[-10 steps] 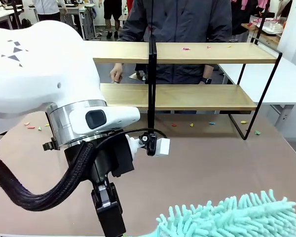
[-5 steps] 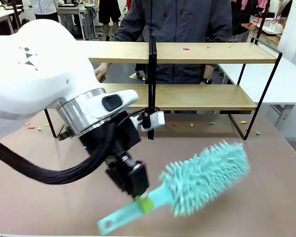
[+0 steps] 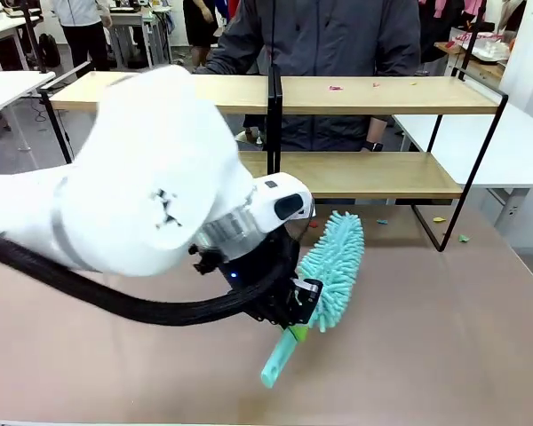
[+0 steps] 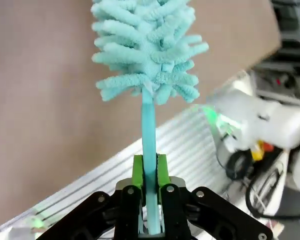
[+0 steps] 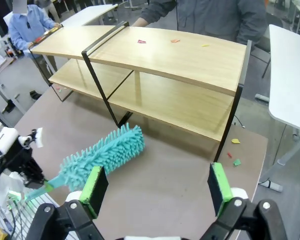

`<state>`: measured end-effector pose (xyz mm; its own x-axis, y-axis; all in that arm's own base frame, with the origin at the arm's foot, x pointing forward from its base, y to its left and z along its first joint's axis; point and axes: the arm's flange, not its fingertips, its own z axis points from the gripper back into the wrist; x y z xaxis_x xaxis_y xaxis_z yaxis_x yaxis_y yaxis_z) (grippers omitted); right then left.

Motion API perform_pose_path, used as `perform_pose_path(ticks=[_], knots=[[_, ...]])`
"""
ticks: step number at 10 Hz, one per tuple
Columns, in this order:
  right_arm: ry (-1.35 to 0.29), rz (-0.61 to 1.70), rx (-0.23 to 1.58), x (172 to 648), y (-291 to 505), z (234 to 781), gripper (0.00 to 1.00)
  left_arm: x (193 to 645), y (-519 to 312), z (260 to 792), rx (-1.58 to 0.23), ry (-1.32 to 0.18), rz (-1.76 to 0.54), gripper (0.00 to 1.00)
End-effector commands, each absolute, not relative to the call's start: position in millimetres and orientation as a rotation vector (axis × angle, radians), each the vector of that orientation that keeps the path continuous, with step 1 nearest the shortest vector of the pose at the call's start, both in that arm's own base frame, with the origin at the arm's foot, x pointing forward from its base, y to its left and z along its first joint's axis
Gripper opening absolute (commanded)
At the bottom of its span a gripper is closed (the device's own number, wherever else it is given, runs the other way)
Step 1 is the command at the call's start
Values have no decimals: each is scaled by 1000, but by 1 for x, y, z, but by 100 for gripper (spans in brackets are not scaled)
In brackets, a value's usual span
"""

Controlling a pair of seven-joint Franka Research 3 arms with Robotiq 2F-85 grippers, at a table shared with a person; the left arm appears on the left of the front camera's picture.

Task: Clean the shelves.
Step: Clean another randomly selected level of the Shelf with the Duster.

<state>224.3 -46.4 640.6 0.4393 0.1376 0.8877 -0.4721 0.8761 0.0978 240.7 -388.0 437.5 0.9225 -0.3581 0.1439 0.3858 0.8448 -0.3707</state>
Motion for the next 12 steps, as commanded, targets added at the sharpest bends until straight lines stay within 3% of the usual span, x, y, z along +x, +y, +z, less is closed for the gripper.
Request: perform_pose_path(ticks=[1, 3, 4, 7, 12], knots=[[-1054, 388, 356, 225, -47, 641, 100, 269, -414, 438, -275, -61, -263, 12], [-1054, 388, 356, 225, -47, 641, 100, 299, -438, 432, -321, -131, -124, 12], [-1054, 388, 356, 225, -47, 641, 100, 269, -399, 427, -293, -85, -280, 12], [-1054, 388, 356, 225, -47, 641, 100, 283, -412, 424, -293, -83, -228, 12], [-1054, 388, 356, 225, -47, 641, 100, 312, -454, 417, -252, -276, -26, 12]])
